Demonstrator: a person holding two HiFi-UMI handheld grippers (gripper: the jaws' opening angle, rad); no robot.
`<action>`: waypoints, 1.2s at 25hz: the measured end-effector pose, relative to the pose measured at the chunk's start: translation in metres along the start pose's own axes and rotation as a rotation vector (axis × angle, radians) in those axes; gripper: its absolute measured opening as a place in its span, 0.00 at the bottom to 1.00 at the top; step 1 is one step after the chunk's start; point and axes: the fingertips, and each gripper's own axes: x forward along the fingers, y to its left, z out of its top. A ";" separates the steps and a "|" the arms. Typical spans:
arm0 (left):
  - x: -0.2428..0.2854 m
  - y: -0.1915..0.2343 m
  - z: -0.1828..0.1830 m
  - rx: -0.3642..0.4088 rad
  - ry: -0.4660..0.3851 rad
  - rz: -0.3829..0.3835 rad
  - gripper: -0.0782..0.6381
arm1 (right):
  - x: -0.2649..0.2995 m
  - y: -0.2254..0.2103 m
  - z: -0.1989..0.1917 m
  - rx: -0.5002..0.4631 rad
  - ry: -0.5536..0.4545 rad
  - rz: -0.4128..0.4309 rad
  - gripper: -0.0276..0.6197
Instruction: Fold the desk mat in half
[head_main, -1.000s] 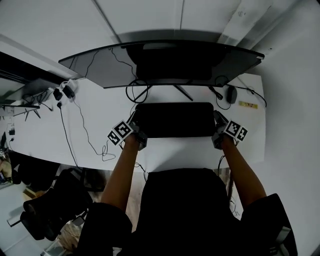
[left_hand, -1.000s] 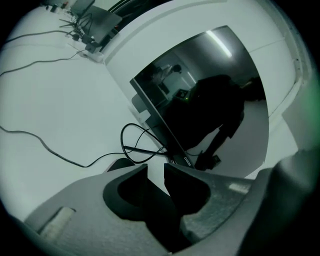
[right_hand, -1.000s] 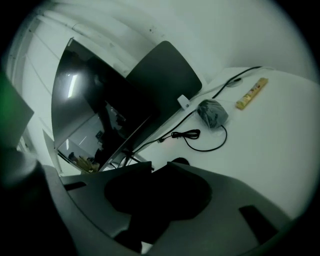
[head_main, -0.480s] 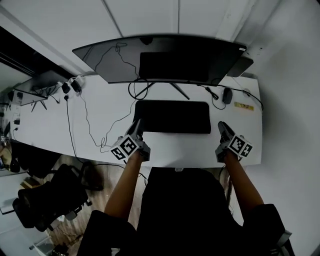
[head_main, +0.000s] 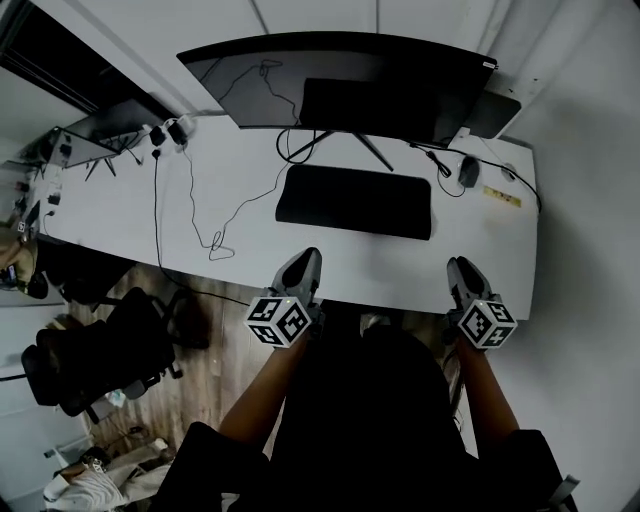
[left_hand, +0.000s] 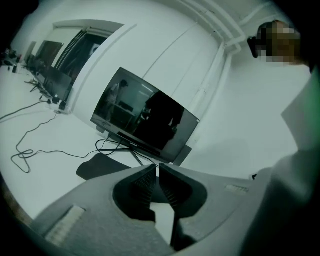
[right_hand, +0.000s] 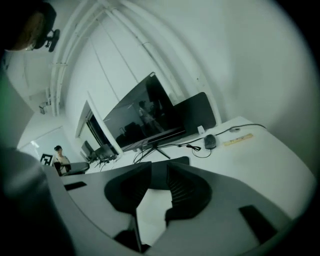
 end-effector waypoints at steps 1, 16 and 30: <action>-0.009 -0.007 -0.004 0.024 0.002 0.003 0.15 | -0.006 0.007 -0.004 -0.029 0.001 0.016 0.16; -0.110 -0.046 -0.013 0.225 -0.046 0.025 0.14 | -0.074 0.097 -0.052 -0.211 -0.019 0.115 0.16; -0.232 -0.016 -0.035 0.208 -0.024 -0.181 0.14 | -0.127 0.227 -0.123 -0.270 -0.084 -0.069 0.14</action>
